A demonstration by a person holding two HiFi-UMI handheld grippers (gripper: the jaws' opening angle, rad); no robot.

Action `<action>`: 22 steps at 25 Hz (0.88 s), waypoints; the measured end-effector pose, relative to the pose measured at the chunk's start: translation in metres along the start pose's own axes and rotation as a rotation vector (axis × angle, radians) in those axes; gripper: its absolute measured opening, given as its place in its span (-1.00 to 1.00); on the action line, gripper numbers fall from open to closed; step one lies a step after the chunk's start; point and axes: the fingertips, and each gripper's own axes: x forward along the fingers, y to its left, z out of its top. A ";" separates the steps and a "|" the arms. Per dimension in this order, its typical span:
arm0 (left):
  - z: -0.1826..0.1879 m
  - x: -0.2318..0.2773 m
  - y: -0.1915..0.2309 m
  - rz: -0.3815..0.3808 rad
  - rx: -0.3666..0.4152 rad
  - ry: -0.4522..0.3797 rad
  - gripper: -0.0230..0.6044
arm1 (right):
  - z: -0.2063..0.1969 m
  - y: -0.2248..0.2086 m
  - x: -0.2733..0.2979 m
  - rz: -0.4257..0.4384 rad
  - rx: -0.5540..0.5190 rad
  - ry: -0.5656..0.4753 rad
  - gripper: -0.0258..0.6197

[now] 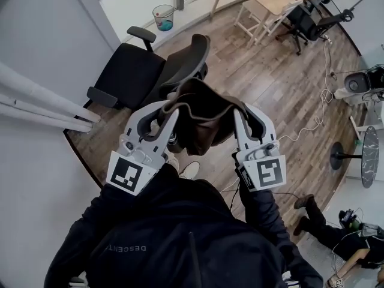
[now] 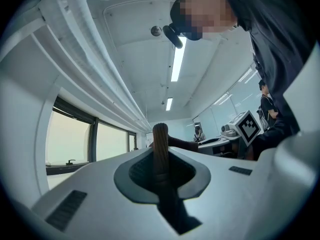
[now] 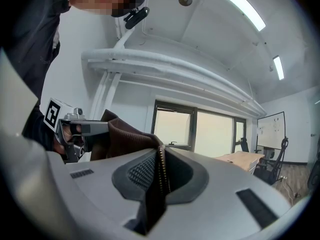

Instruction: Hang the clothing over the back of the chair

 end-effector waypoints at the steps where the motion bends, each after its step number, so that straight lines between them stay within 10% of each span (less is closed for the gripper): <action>1: -0.001 0.005 0.004 -0.004 -0.004 -0.003 -0.77 | -0.001 -0.005 0.005 -0.002 -0.007 0.001 -0.79; 13: 0.016 0.056 0.052 -0.099 -0.085 -0.094 -0.77 | 0.025 -0.054 0.069 -0.063 -0.041 -0.010 -0.79; 22: 0.039 0.064 0.113 -0.037 -0.064 -0.138 -0.77 | 0.074 -0.067 0.130 -0.023 -0.133 -0.061 -0.79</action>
